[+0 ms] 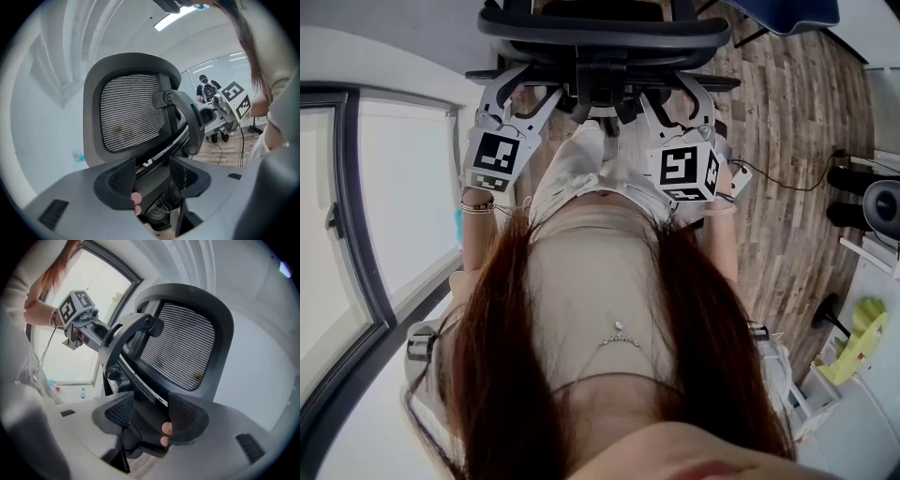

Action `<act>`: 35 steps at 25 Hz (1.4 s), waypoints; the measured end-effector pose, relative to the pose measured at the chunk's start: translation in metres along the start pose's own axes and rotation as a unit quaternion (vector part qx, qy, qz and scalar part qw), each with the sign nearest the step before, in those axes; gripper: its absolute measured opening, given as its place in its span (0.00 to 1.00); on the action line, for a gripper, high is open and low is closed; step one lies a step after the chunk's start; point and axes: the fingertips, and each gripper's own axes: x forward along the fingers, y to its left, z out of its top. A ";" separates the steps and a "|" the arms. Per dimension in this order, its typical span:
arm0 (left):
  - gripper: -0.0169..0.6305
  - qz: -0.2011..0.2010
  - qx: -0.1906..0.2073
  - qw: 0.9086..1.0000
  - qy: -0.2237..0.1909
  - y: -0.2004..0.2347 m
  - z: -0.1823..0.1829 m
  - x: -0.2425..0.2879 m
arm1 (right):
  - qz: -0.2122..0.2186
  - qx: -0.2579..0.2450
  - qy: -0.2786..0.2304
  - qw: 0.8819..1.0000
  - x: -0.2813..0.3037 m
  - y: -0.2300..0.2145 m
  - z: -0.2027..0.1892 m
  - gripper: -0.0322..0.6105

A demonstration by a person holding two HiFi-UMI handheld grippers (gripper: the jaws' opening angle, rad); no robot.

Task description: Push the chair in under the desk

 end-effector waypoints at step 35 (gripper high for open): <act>0.39 0.011 -0.008 1.000 0.017 0.027 0.000 0.031 | -0.031 0.010 0.003 0.999 0.033 -0.018 0.001 0.42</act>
